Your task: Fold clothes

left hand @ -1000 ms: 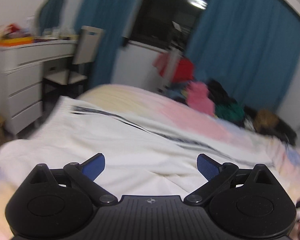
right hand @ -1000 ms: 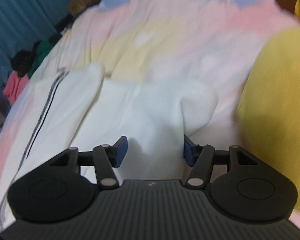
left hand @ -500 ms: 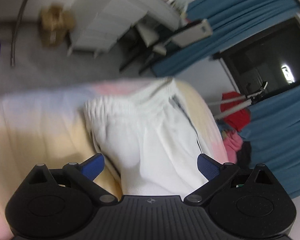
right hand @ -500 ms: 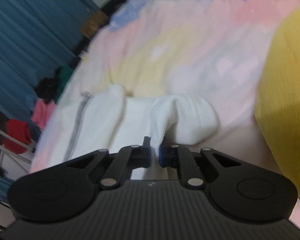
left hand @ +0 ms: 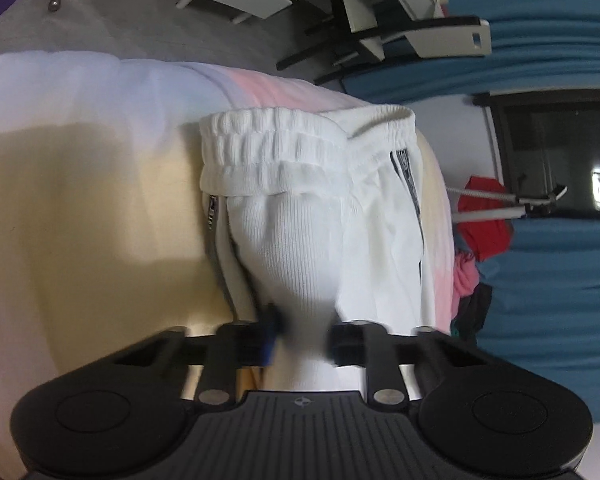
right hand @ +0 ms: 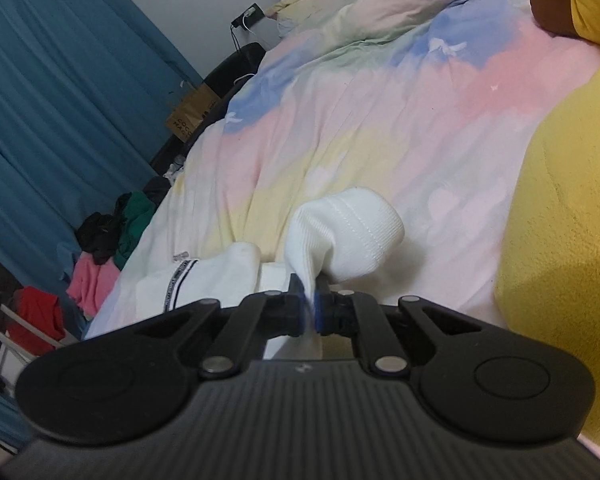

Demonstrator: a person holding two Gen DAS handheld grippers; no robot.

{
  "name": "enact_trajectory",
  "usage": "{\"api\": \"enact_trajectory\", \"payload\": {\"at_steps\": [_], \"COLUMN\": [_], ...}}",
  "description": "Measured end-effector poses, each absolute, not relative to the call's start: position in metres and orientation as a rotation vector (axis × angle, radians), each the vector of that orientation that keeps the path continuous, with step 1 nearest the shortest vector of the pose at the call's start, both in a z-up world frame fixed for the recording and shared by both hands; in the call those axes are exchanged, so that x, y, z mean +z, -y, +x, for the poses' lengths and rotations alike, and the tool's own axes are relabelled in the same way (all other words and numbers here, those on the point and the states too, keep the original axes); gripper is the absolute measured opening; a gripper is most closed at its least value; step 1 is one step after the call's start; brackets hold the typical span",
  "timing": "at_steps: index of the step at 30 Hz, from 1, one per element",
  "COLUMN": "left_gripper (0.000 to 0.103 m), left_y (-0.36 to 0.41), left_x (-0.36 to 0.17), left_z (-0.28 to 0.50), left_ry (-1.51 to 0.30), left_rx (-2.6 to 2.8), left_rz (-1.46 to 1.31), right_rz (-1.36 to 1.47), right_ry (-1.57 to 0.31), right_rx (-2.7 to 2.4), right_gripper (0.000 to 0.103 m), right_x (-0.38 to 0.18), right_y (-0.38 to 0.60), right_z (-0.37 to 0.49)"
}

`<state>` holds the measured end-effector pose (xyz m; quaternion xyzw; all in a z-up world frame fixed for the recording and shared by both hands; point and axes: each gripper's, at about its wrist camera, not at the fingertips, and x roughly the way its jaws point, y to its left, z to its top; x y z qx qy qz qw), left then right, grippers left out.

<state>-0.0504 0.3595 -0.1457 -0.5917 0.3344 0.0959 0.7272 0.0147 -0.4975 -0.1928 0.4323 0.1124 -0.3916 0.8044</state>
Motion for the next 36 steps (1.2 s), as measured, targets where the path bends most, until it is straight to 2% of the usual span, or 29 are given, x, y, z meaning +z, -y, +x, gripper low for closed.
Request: {"api": "enact_trajectory", "payload": {"at_steps": [10,14,19,23,30,35,36], "left_gripper": [0.011,0.011,0.011,0.011,0.011,0.014,0.015], "left_y": [-0.35,-0.331,-0.316,-0.298,-0.277,-0.282,-0.283], "left_x": [-0.074,-0.039,-0.025,-0.036,-0.093,-0.132,-0.136], "left_z": [-0.081,-0.033,0.059,0.159,0.308,0.339,0.339], "left_ry": [-0.493,-0.493,-0.48,-0.498,-0.634,-0.718,-0.725], "left_rx": [0.102,0.063,0.112,0.179,0.27,0.297,0.291], "left_rz": [-1.204,-1.076,-0.99,-0.929,-0.826,-0.843,-0.848], "right_rz": [0.93,0.908,0.816,0.774,0.685,0.558,0.528], "right_ry": [-0.154,-0.172,-0.219,-0.289,-0.459,-0.496,-0.493], "right_rx": [-0.809,-0.789,-0.76,-0.768,-0.845,-0.857,-0.847], "right_gripper": [0.008,0.008,0.008,0.008,0.008,0.01,0.014], "right_x": [-0.15,-0.13,-0.109,-0.118,-0.189,-0.214,-0.214], "right_y": [0.491,0.502,0.515,0.522,0.527,0.522,0.519], "right_z": [-0.005,0.03,0.122,0.217,0.354,0.392,0.393]}}
